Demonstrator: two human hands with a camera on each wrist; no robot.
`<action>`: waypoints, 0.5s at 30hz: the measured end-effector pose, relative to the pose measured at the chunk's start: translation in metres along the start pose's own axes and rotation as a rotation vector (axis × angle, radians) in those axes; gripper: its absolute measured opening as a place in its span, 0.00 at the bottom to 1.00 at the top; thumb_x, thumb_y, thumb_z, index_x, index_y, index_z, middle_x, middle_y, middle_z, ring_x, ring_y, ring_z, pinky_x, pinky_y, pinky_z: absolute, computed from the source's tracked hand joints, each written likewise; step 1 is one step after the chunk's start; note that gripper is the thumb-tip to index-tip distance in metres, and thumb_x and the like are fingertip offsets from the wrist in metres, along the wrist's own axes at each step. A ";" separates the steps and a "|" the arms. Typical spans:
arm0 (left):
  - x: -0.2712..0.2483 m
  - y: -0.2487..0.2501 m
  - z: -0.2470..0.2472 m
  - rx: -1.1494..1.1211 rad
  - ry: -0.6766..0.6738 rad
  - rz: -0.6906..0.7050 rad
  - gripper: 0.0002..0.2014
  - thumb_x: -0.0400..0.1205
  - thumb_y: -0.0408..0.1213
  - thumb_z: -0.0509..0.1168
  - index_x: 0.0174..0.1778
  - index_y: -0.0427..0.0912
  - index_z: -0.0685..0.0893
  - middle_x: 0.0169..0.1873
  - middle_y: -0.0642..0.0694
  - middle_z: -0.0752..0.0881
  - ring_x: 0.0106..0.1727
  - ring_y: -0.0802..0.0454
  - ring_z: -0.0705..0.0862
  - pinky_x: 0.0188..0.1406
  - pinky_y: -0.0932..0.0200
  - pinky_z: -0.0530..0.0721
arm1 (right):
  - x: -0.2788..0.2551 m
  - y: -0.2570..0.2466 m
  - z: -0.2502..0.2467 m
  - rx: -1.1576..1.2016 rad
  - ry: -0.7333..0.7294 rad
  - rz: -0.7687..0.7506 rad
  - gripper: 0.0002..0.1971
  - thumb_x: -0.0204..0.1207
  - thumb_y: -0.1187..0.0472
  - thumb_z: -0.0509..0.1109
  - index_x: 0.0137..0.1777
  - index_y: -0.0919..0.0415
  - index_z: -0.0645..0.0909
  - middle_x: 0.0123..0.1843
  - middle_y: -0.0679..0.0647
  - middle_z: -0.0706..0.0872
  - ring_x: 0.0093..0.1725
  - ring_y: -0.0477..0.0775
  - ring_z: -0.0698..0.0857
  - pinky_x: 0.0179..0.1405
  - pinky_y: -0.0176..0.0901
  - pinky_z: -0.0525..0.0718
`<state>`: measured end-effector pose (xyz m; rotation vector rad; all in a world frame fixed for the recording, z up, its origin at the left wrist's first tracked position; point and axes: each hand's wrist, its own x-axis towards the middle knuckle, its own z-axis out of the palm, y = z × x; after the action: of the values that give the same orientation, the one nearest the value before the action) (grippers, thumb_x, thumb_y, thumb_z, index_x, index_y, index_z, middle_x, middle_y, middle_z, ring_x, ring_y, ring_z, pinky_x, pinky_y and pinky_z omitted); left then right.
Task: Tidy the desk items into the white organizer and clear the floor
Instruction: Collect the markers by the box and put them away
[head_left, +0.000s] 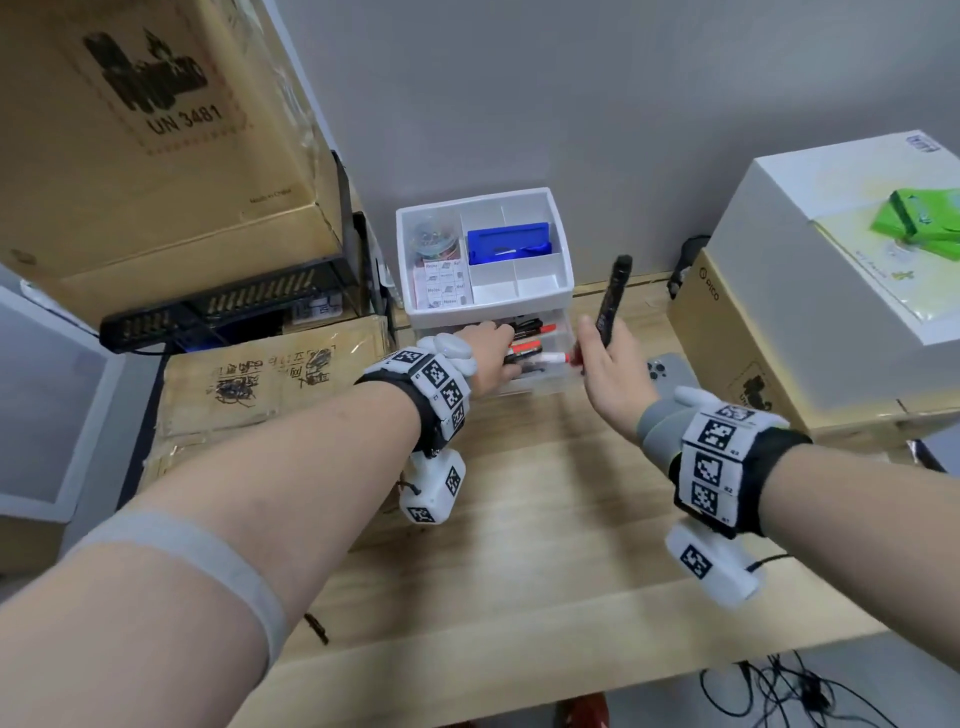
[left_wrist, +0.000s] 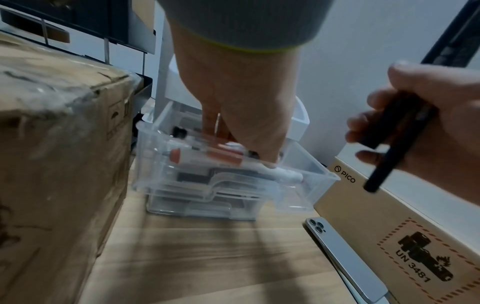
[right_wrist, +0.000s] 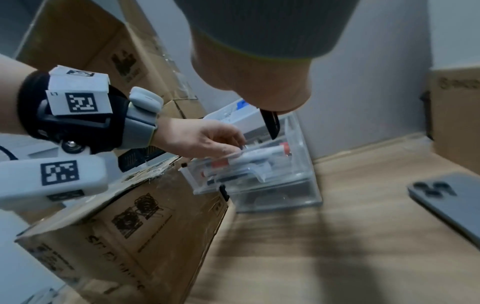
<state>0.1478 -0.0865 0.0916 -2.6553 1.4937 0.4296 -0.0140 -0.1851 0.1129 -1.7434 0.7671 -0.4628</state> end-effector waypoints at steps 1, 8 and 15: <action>-0.002 -0.002 -0.001 0.001 0.016 0.000 0.22 0.84 0.55 0.63 0.63 0.41 0.77 0.58 0.41 0.81 0.55 0.40 0.82 0.56 0.44 0.82 | 0.006 -0.006 0.001 -0.087 -0.017 -0.086 0.16 0.87 0.45 0.54 0.41 0.51 0.72 0.39 0.51 0.80 0.42 0.55 0.81 0.44 0.51 0.80; -0.038 -0.034 -0.019 0.065 0.025 0.045 0.19 0.83 0.51 0.61 0.63 0.43 0.80 0.56 0.43 0.80 0.57 0.43 0.81 0.55 0.43 0.84 | 0.033 -0.041 0.041 -0.490 -0.088 -0.258 0.18 0.87 0.41 0.53 0.51 0.54 0.73 0.50 0.55 0.76 0.42 0.59 0.80 0.43 0.50 0.76; -0.076 -0.067 -0.031 0.136 0.135 -0.024 0.12 0.81 0.42 0.62 0.56 0.41 0.80 0.52 0.42 0.79 0.53 0.45 0.77 0.49 0.51 0.80 | 0.049 -0.018 0.069 -1.058 -0.272 -0.186 0.17 0.83 0.47 0.64 0.64 0.58 0.74 0.64 0.61 0.73 0.49 0.66 0.82 0.51 0.55 0.81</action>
<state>0.1741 0.0058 0.1362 -2.6384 1.4666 0.1431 0.0703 -0.1683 0.1055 -2.7994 0.6922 0.1248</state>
